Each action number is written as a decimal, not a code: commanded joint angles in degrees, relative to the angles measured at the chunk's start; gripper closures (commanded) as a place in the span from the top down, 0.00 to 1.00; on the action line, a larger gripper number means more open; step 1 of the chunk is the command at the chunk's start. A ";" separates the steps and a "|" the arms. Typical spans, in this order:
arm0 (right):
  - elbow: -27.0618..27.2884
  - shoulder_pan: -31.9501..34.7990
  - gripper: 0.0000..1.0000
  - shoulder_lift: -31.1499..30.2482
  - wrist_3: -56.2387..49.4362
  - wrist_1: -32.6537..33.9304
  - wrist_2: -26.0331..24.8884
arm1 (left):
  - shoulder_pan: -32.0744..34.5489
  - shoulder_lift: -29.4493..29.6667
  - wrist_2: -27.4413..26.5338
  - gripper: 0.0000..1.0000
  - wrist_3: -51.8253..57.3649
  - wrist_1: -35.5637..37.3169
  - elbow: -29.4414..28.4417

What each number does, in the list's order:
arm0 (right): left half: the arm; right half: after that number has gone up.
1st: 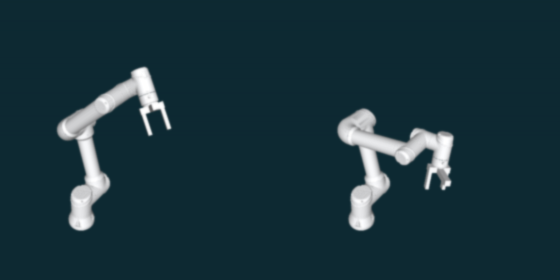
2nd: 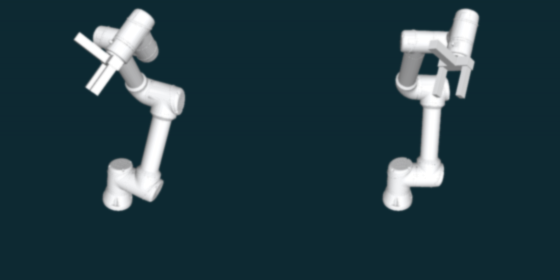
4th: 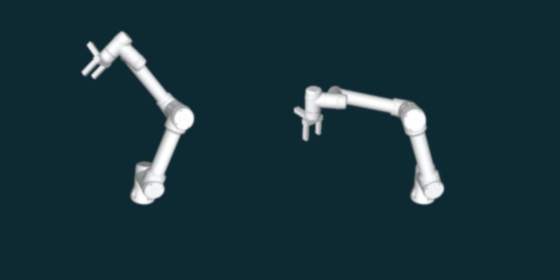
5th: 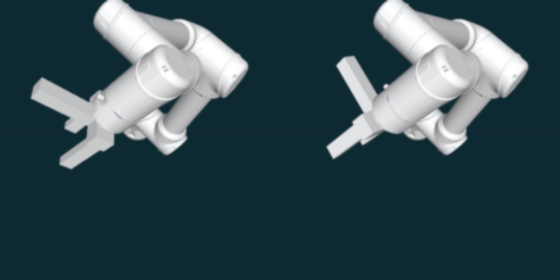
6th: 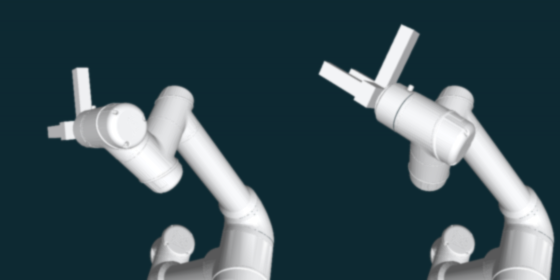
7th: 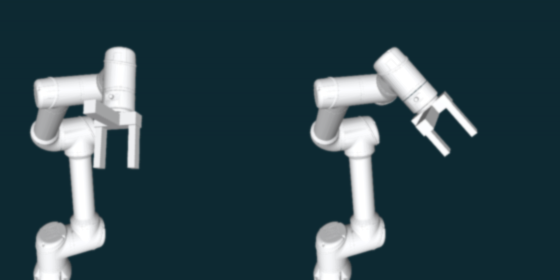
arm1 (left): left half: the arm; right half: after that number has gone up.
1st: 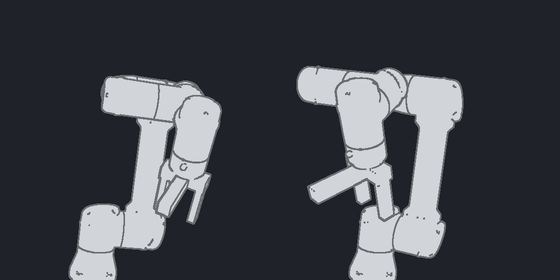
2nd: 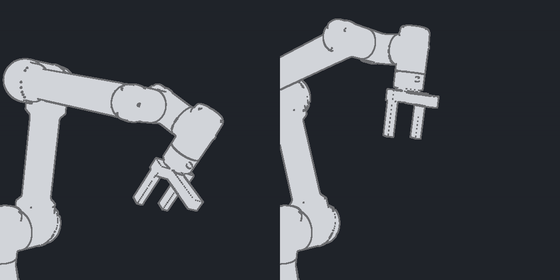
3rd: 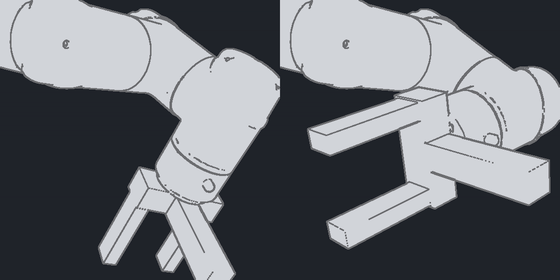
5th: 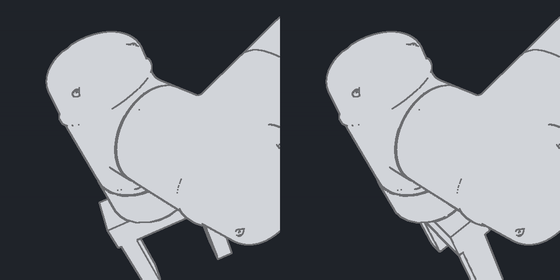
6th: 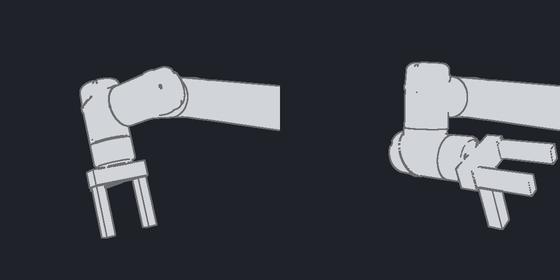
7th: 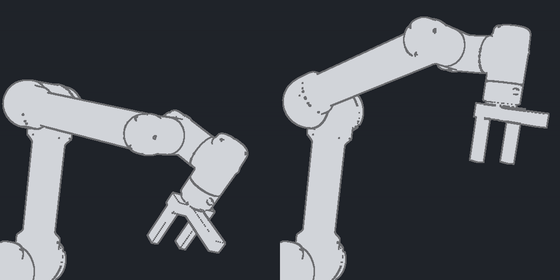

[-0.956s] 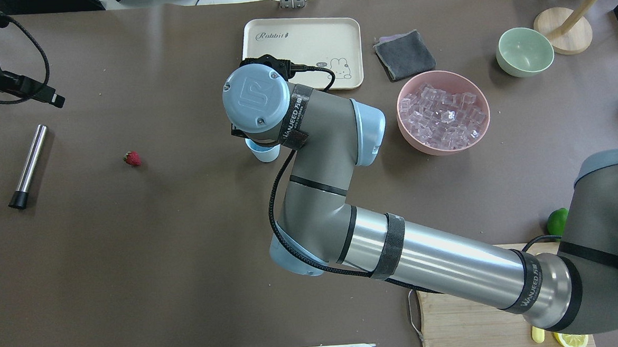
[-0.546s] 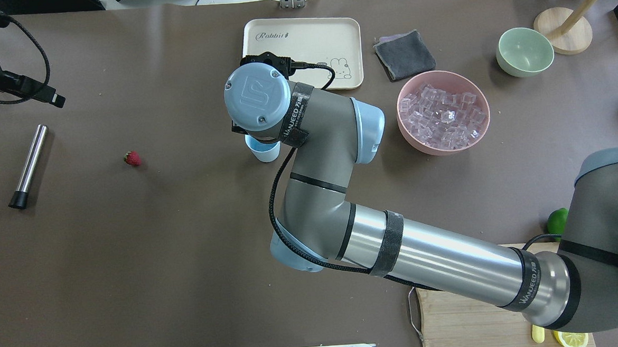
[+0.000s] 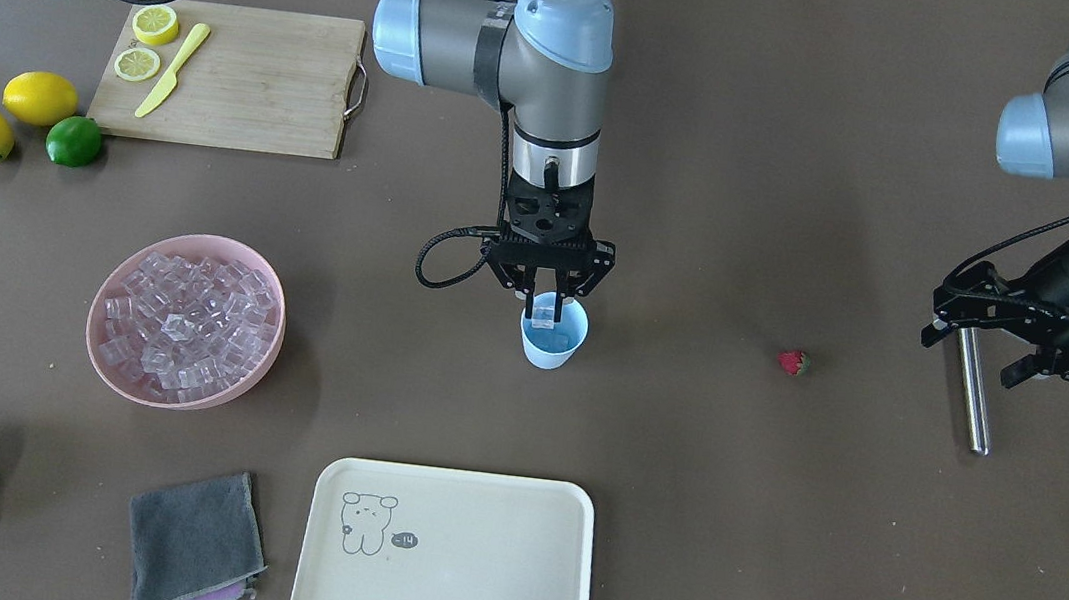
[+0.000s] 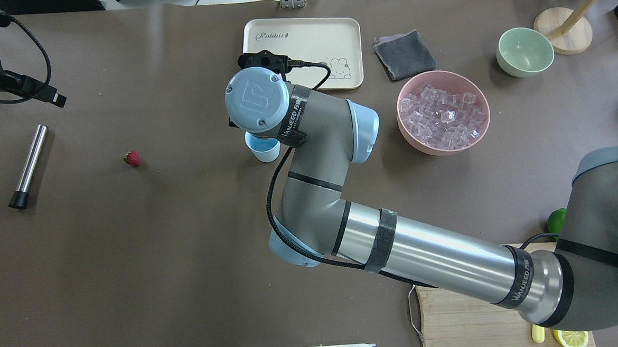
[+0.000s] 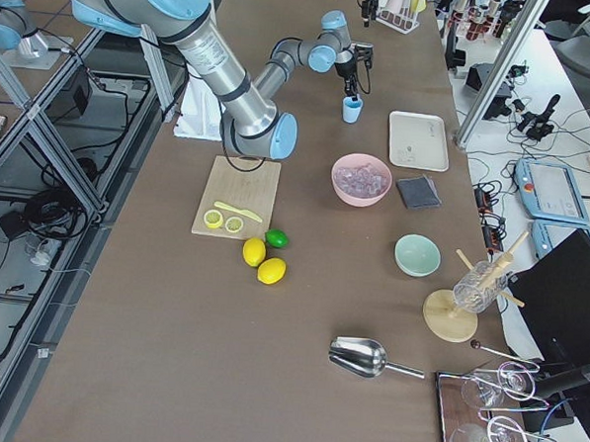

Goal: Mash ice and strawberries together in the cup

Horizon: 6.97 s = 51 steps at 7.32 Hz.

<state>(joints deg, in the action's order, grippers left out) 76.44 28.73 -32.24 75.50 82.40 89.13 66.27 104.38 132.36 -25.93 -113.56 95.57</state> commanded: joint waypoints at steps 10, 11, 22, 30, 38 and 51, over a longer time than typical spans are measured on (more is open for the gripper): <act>19.84 18.42 0.88 -15.51 -20.57 8.73 22.97 | -8.58 4.16 -6.31 0.98 -6.84 0.00 0.67; 22.06 24.82 0.88 -20.71 -27.61 8.75 29.63 | -11.23 4.25 -10.07 0.98 -9.03 -0.26 0.85; 31.40 56.35 0.91 -62.58 -79.26 8.48 45.26 | -18.19 4.87 -15.12 0.97 -12.91 -3.34 -9.70; 28.15 59.34 0.91 -66.11 -91.49 7.95 45.08 | -18.98 5.30 -15.03 0.57 -14.67 -3.87 -10.75; 28.06 59.34 0.91 -65.50 -90.62 8.04 45.08 | -19.34 6.09 -14.50 0.16 -15.11 -3.43 -10.58; 28.06 59.34 0.91 -66.63 -90.44 8.13 45.78 | -26.19 30.97 -16.44 0.02 -19.24 7.67 -12.68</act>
<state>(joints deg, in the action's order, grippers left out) 104.55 88.06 -98.59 -14.87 90.53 134.92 40.43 135.23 116.05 -45.07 -104.40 84.11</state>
